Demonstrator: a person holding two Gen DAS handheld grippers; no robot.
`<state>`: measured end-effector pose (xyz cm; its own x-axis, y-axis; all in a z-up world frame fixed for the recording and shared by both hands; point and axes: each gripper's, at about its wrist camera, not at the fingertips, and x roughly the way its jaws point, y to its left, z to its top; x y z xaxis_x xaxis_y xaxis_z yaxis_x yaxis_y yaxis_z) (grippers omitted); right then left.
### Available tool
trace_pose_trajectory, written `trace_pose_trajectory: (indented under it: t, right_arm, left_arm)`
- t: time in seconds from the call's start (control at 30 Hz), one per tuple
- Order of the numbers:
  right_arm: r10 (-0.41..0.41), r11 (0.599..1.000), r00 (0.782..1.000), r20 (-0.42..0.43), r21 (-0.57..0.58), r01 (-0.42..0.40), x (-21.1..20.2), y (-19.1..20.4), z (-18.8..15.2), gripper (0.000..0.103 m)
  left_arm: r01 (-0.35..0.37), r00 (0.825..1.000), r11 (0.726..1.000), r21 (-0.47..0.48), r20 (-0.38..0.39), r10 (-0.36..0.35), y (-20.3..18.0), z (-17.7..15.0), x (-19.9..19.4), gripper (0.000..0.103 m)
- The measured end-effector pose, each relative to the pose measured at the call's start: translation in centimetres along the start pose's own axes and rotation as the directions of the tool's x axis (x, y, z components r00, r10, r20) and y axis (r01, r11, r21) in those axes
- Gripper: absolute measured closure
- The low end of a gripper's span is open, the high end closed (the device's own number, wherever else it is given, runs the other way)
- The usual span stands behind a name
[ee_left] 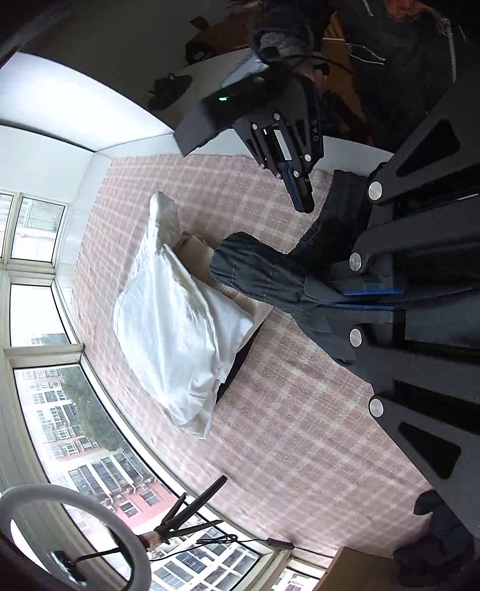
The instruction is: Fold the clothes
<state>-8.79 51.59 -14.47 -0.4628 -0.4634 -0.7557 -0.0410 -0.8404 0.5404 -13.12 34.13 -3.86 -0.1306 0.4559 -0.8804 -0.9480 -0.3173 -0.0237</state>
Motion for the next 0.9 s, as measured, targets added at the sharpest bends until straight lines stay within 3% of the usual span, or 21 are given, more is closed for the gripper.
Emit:
trace_pose_trajectory:
  t: [0.07,0.1,0.2,0.3,0.4,0.5,0.67,0.77,0.83,0.9]
  right_arm:
    - [0.106,0.994,0.994,-0.018,-0.009,-0.107,1.8,1.3,0.8,0.1]
    - [0.101,0.995,0.994,-0.04,-0.01,-0.102,3.2,1.7,1.1,0.1]
    - [-0.013,0.999,0.997,-0.075,0.034,0.015,6.1,0.5,1.9,0.101]
    - [0.033,0.987,0.996,-0.089,0.161,-0.018,6.7,-2.6,2.4,0.103]
    - [0.064,0.981,0.995,-0.078,0.188,-0.048,5.2,-3.6,2.2,0.103]
    - [0.068,0.98,0.996,-0.053,0.189,-0.057,3.4,-4.0,1.6,0.097]
    - [0.076,0.979,0.997,-0.011,0.191,-0.073,0.2,-4.6,0.7,0.096]
    - [0.076,0.98,0.997,0.01,0.183,-0.077,-1.4,-4.6,0.1,0.094]
    - [0.022,0.996,1.0,-0.014,0.086,-0.02,0.3,-1.2,0.1,0.088]
    - [-0.09,0.996,0.995,-0.036,-0.003,0.09,2.2,0.2,0.7,0.082]
  left_arm:
    - [-0.015,1.0,1.0,-0.001,-0.007,0.015,-0.1,-0.2,-0.3,0.101]
    - [-0.023,1.0,1.0,-0.01,-0.009,0.023,0.1,-0.3,-0.5,0.101]
    - [-0.003,1.0,0.999,-0.033,-0.006,0.003,-0.2,-0.9,-0.8,0.101]
    - [0.064,0.997,0.998,-0.006,-0.031,-0.064,-2.7,-2.6,0.5,0.101]
    - [0.158,0.985,0.987,0.036,-0.069,-0.155,-6.3,-5.0,3.7,0.101]
    - [0.239,0.965,0.971,0.007,-0.116,-0.236,-8.3,-6.9,7.6,0.1]
    - [0.243,0.946,0.968,0.064,-0.235,-0.222,-10.7,-8.9,11.2,0.091]
    - [0.239,0.95,0.97,0.038,-0.215,-0.226,-10.8,-8.9,10.6,0.091]
    - [0.24,0.954,0.971,0.011,-0.187,-0.234,-10.7,-8.8,9.3,0.09]
    - [0.231,0.96,0.973,0.001,-0.163,-0.228,-10.4,-9.3,7.6,0.084]
